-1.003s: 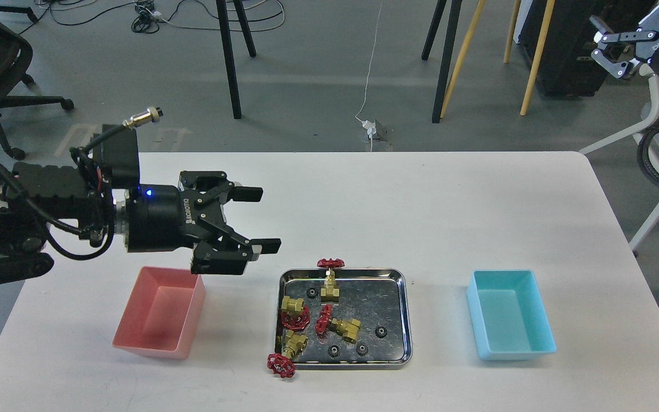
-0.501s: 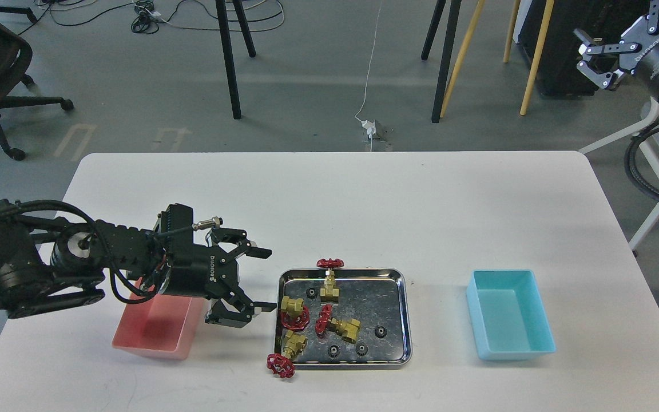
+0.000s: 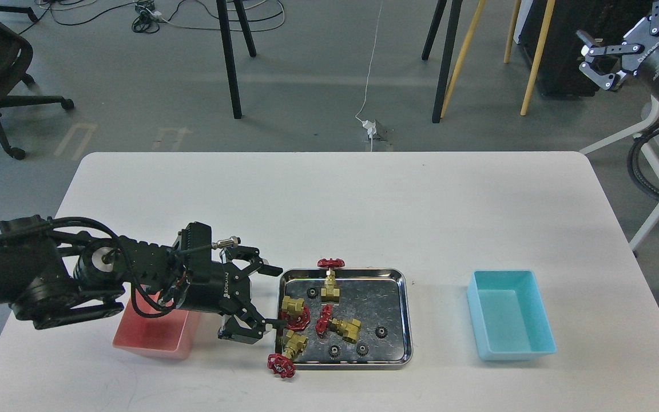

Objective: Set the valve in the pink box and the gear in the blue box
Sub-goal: 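Lower the left gripper onto a red-handled brass valve in the tray, then close the left gripper on the valve and lift it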

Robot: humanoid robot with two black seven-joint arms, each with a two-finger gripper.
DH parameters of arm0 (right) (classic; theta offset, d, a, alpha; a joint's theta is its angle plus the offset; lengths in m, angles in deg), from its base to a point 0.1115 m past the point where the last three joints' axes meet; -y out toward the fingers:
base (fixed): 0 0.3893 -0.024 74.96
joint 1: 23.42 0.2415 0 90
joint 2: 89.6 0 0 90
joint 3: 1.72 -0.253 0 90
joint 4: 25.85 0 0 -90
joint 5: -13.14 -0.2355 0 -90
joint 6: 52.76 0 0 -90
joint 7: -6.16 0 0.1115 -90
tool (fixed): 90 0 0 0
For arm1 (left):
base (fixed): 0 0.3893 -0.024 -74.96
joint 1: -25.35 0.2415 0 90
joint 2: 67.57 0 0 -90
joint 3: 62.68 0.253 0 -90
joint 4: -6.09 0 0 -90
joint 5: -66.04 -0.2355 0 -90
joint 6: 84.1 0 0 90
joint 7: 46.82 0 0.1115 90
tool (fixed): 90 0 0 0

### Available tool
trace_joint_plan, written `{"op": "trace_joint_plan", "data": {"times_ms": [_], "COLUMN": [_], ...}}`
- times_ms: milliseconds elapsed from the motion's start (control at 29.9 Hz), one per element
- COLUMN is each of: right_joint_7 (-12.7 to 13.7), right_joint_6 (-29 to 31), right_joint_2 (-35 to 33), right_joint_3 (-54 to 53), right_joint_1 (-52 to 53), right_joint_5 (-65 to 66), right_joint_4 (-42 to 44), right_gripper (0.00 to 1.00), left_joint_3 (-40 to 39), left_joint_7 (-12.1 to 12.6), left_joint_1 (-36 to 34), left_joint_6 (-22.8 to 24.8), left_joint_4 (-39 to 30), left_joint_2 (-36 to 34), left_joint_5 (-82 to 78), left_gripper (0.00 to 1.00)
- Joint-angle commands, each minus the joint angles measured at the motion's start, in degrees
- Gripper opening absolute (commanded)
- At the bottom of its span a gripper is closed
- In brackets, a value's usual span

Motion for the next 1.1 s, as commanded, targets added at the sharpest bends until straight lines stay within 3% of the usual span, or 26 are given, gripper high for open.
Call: {"op": "trace_joint_plan", "data": {"times_ms": [0,201,334,568,1070], "right_joint_7": [0.0,0.0,0.0,0.0,0.0], "right_joint_6": [0.0,0.0,0.0,0.0,0.0], "right_joint_2": [0.0,0.0,0.0,-0.1,-0.2], "right_joint_3": [0.1,0.2,0.0,-0.3,-0.3], "right_joint_1": [-0.3,-0.5,-1.2,-2.0,-2.5], "right_joint_5": [0.0,0.0,0.0,0.0,0.0], "right_joint_4": [0.0,0.1,0.1,0.1,1.4], "right_gripper": [0.99,0.99,0.99,0.99,0.99], "left_joint_3": [0.0,0.6,1.0,0.6,-2.0], "left_joint_7": [0.0,0.0,0.0,0.0,0.0], "left_joint_1": [0.7,0.2,-1.5,-6.7,-6.9], "left_joint_6": [0.0,2.8,9.3,22.0,20.2], "left_joint_4": [2.0,3.4,2.0,-6.4,-6.6], "left_joint_2": [2.0,3.2,2.7,1.0,1.8], "left_joint_5": [0.1,-0.3,-0.6,-0.7,0.0], "left_gripper": [0.98,0.98,0.98,0.98,0.93]}}
